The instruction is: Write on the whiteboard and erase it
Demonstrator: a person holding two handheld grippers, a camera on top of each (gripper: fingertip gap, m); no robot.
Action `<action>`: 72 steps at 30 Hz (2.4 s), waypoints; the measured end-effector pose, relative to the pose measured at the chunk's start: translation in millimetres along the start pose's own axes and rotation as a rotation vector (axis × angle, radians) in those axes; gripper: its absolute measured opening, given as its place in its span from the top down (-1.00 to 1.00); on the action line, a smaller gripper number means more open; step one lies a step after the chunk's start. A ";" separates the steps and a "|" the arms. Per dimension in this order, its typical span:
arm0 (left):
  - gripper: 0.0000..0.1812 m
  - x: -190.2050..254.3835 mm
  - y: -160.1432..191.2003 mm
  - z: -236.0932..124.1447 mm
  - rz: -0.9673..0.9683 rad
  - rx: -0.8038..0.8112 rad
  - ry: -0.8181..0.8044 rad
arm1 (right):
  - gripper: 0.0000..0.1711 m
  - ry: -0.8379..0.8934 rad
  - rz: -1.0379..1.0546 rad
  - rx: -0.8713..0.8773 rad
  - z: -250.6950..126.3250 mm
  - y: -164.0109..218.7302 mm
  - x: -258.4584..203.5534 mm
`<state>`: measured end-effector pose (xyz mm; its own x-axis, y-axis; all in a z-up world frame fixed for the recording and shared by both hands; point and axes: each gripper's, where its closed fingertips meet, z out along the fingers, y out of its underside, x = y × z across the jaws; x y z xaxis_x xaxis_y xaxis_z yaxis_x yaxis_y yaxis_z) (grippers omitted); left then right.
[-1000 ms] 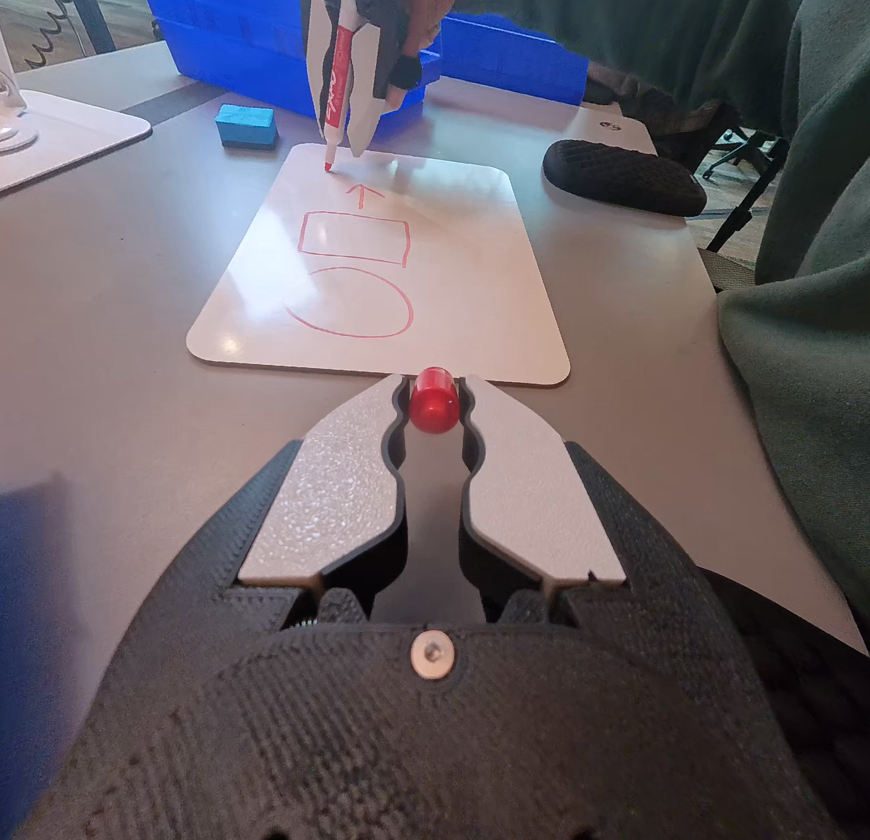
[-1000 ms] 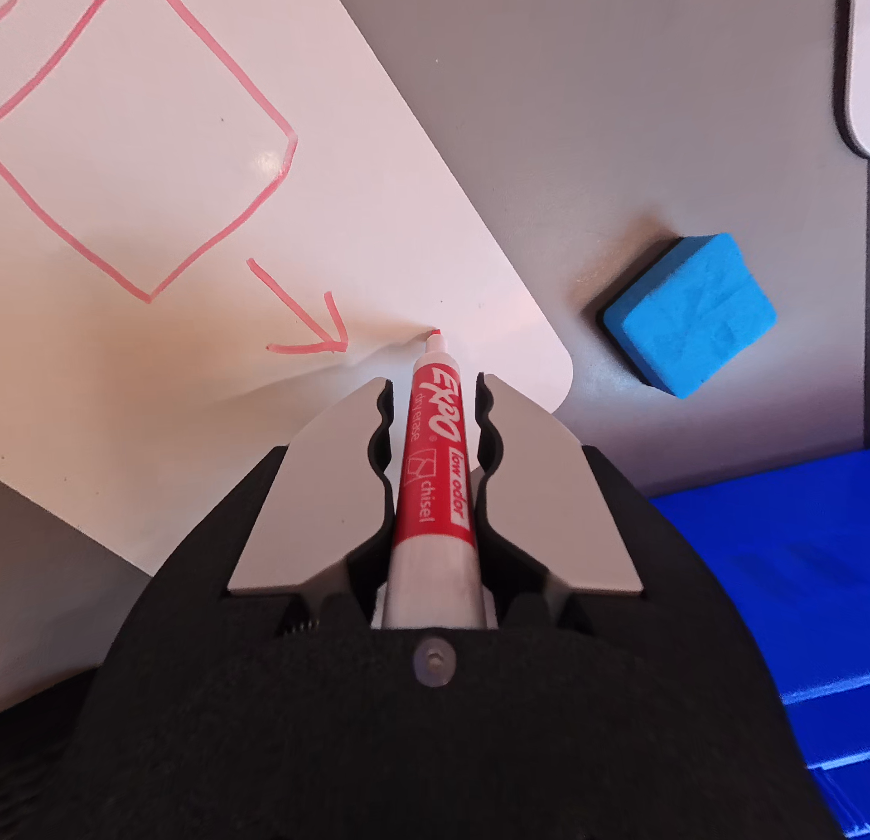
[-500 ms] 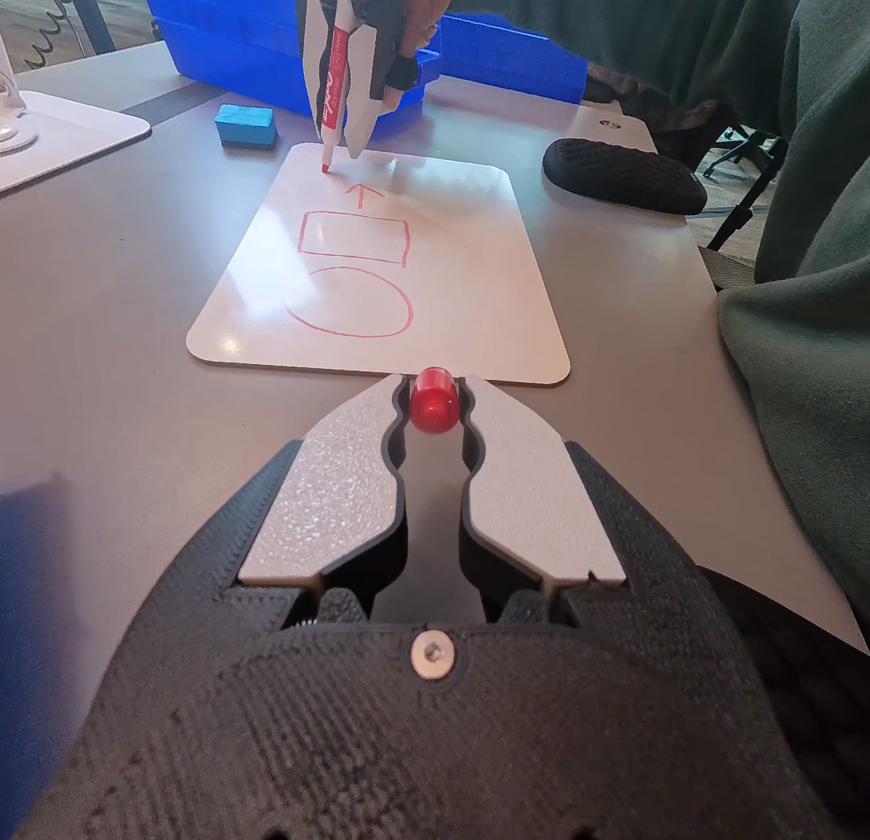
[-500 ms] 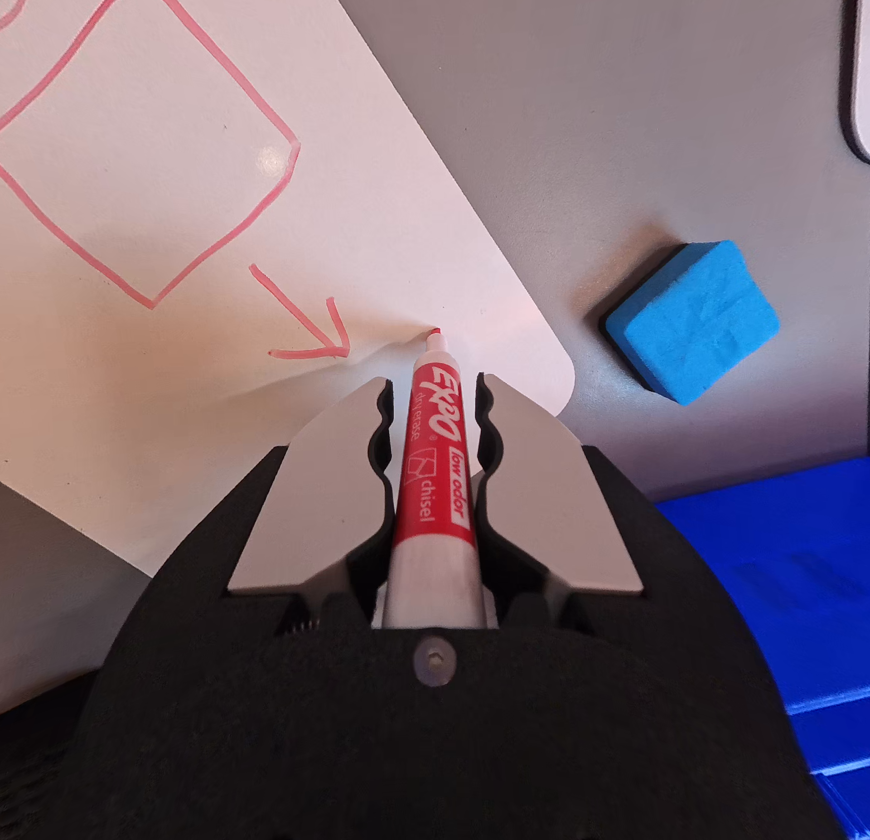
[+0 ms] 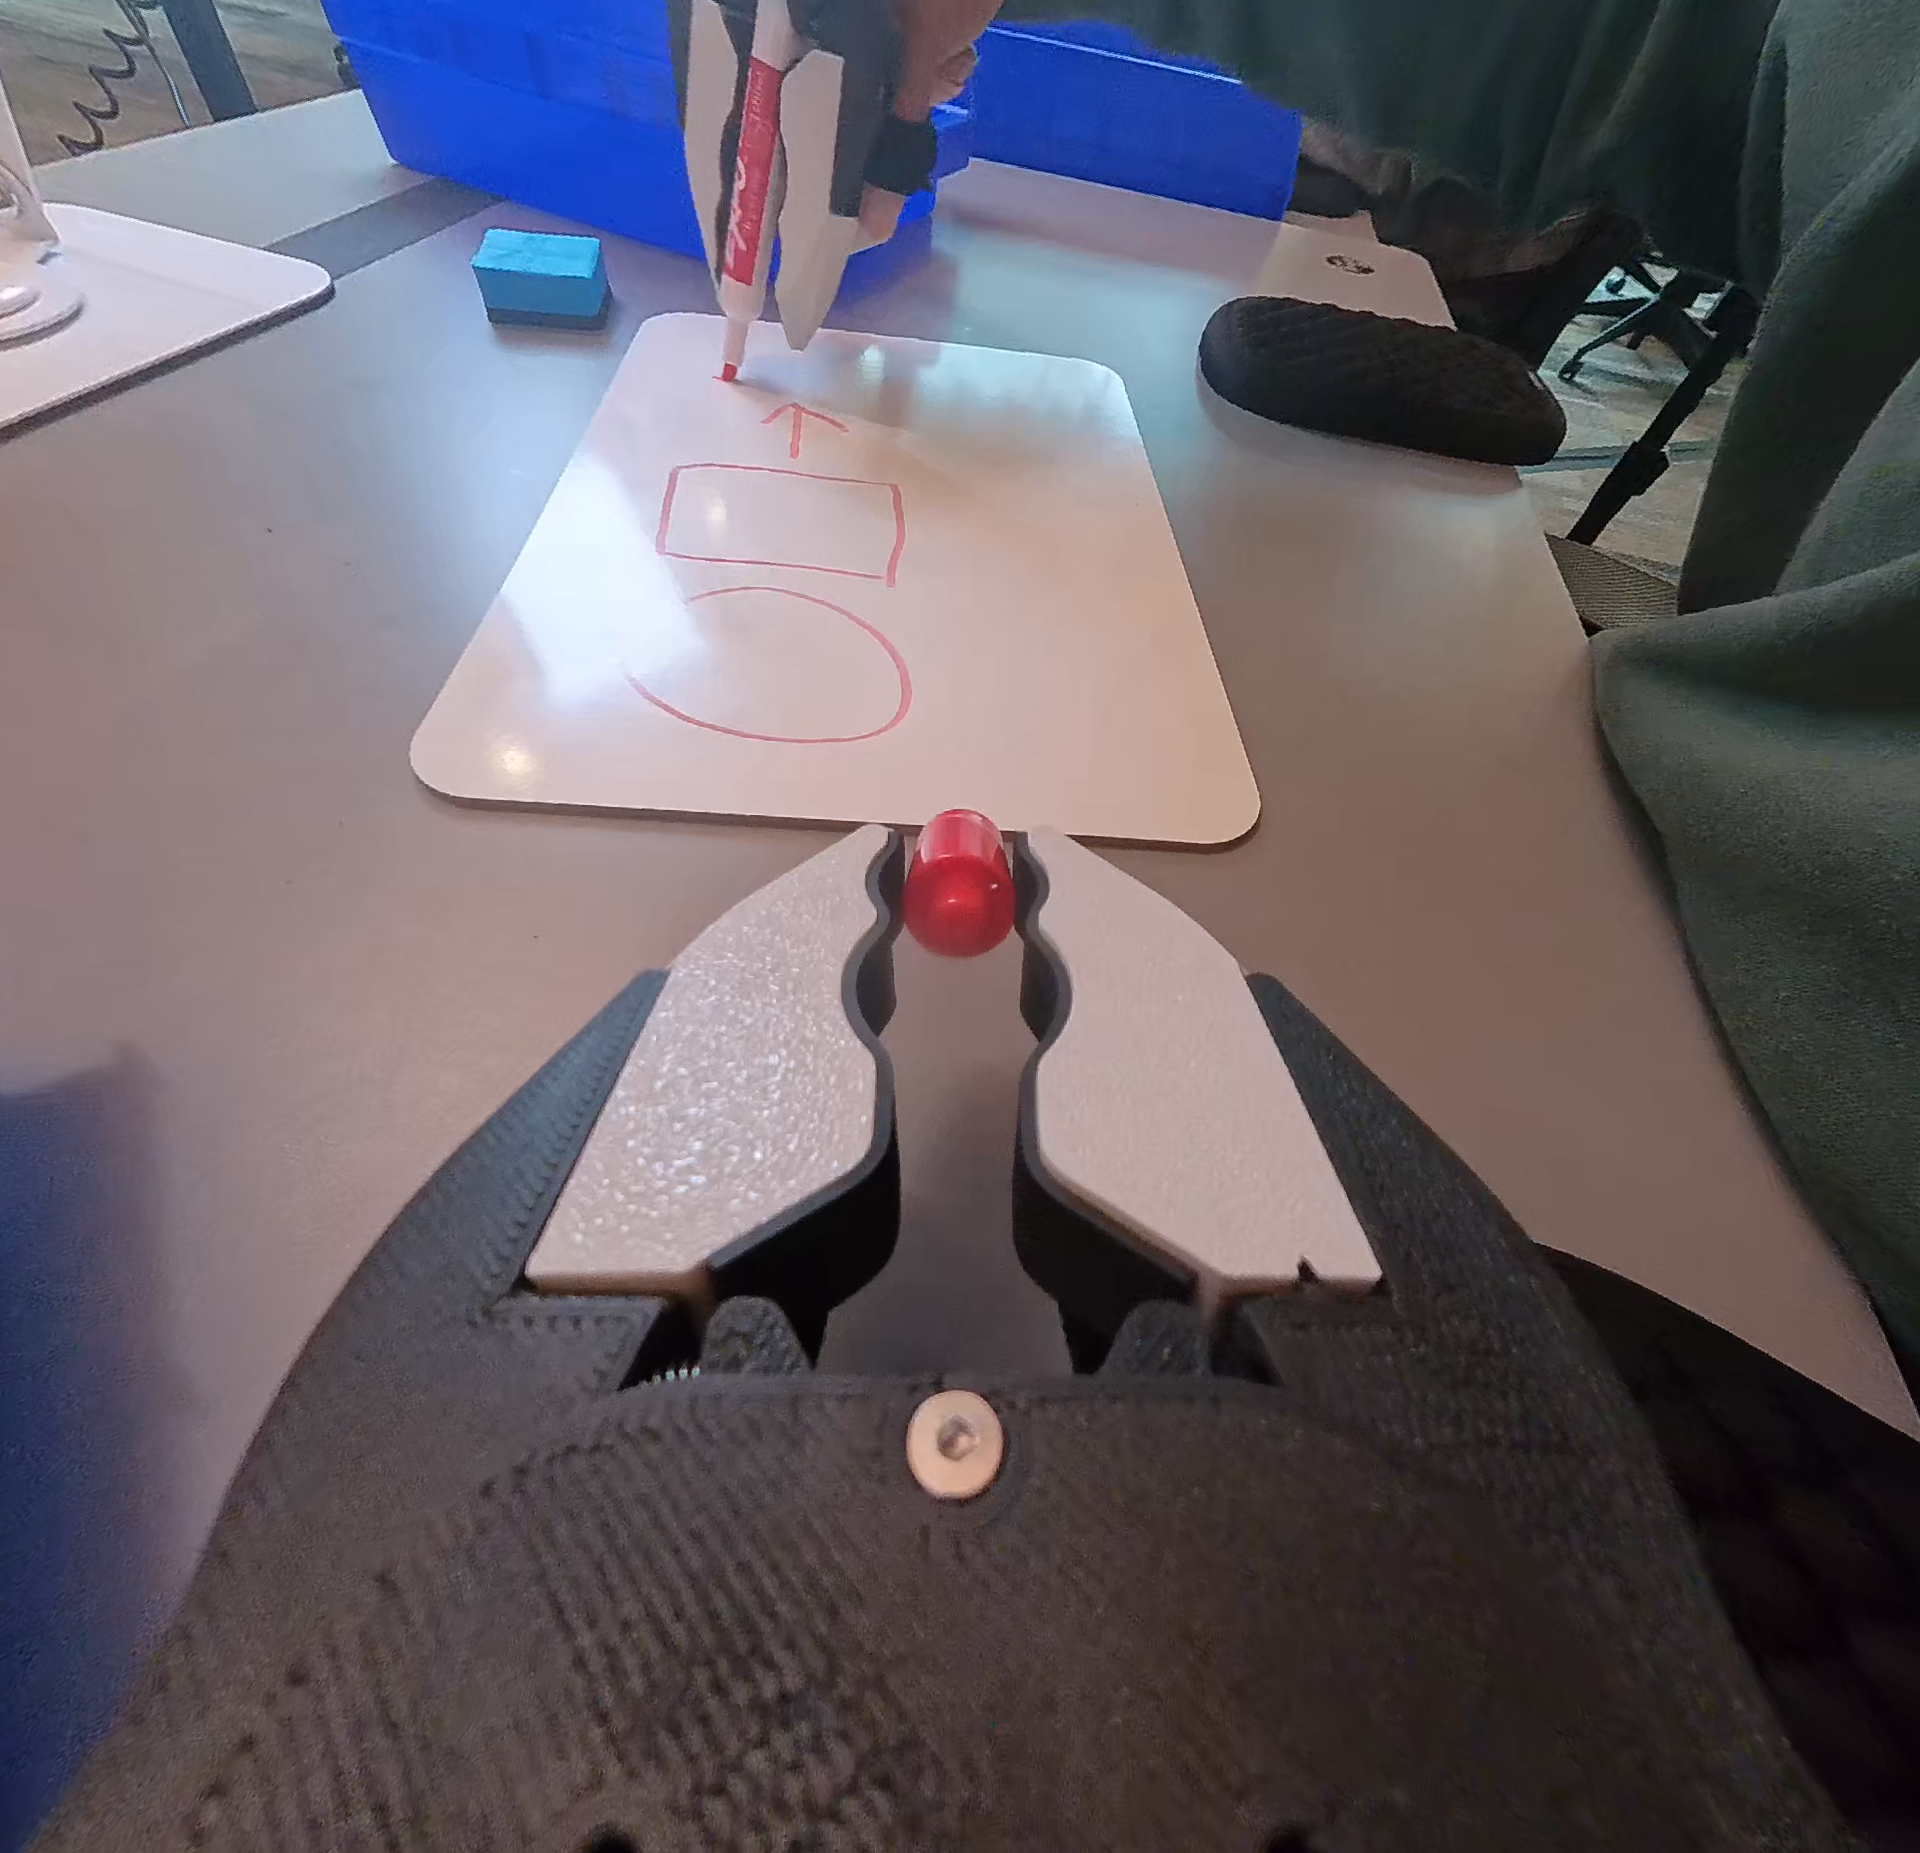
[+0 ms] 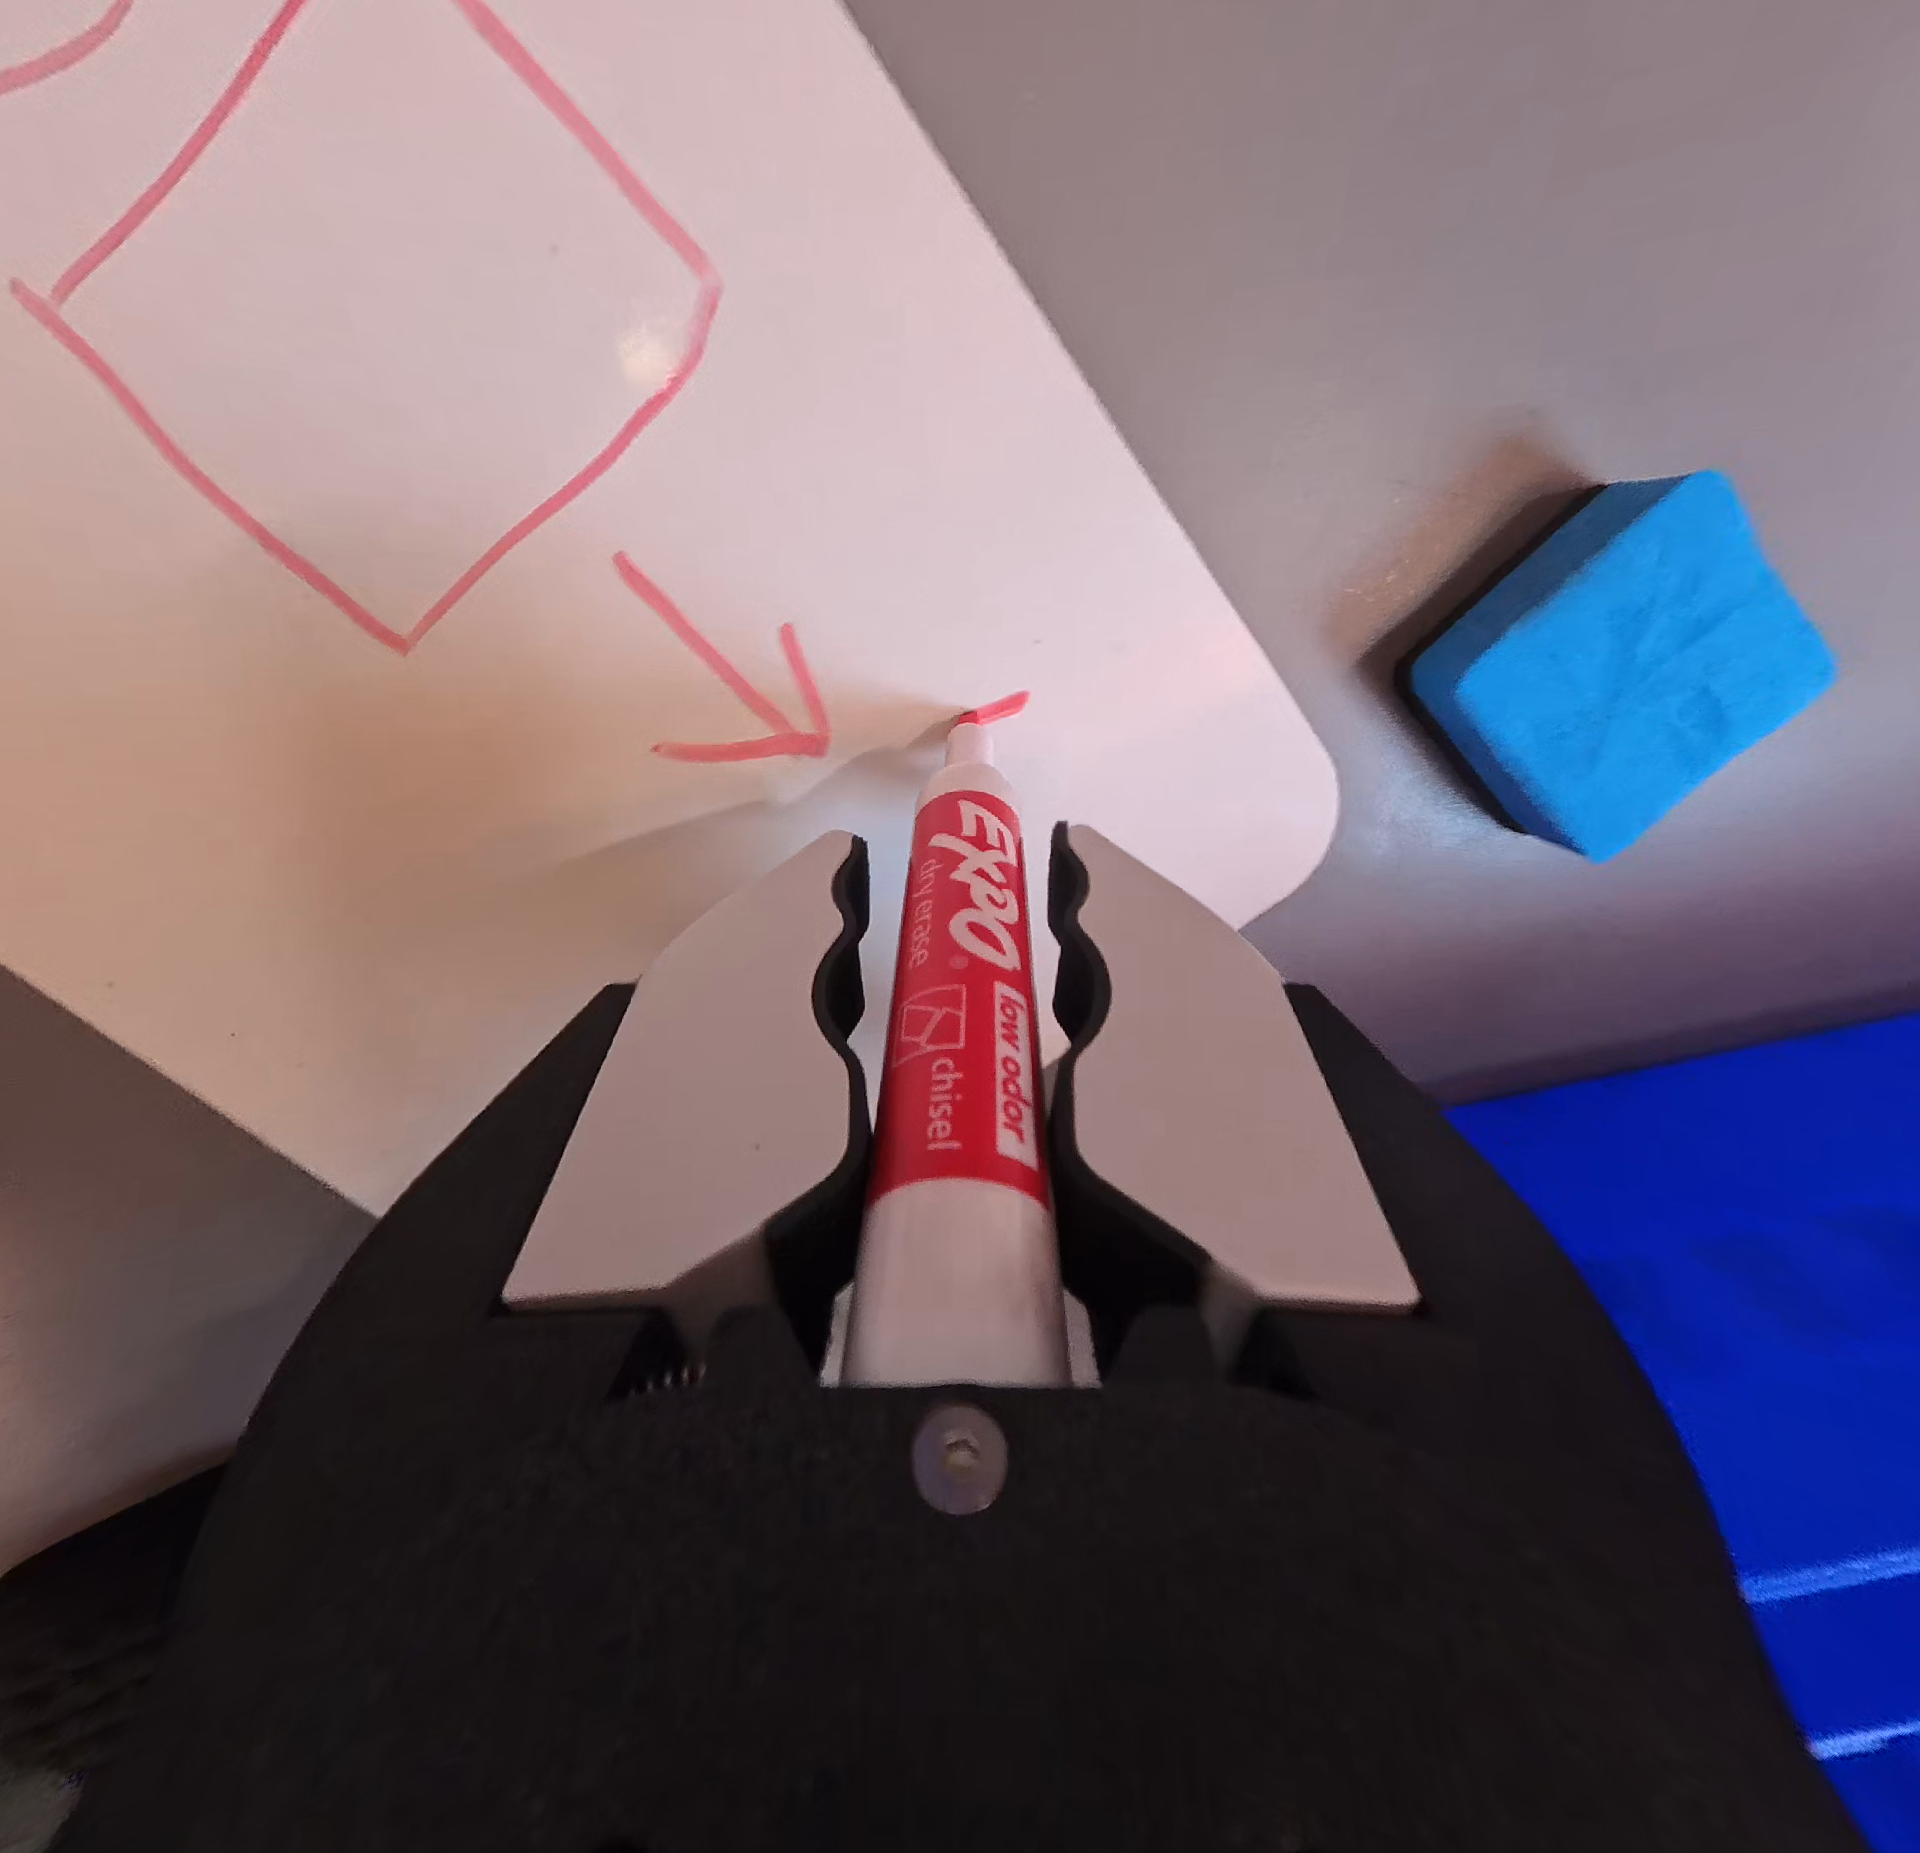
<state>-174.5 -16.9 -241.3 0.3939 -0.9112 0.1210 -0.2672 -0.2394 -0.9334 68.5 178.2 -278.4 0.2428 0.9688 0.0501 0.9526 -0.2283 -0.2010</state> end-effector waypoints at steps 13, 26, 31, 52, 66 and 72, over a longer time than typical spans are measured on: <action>0.78 0.8 0.5 0.0 0.002 -0.004 -0.001 | 0.60 -0.067 -0.036 -0.005 -7.1 20.6 -49.7; 0.78 0.4 1.1 0.5 -0.002 -0.009 -0.001 | 0.61 0.034 0.051 -0.021 -11.9 52.4 -4.9; 0.78 0.6 0.7 0.3 0.002 -0.007 -0.001 | 0.60 0.046 0.002 0.040 -0.4 4.8 7.2; 0.78 52.1 -141.5 60.9 0.364 0.298 0.100 | 0.60 -0.451 0.087 1.352 -155.0 -66.2 -178.8; 0.78 117.8 -201.5 141.8 0.579 0.297 0.267 | 0.61 -0.499 0.067 1.468 -196.8 -13.4 -200.5; 0.79 136.5 -207.1 151.3 0.588 0.270 0.346 | 0.63 -0.735 0.205 1.563 -201.8 3.1 -209.2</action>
<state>67.7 -40.9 -82.6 -0.0601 -0.9279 -0.3678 -0.1048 0.3723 -0.9222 57.7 -44.7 -92.2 -0.2230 0.8778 -0.4239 -0.2489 -0.4717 -0.8459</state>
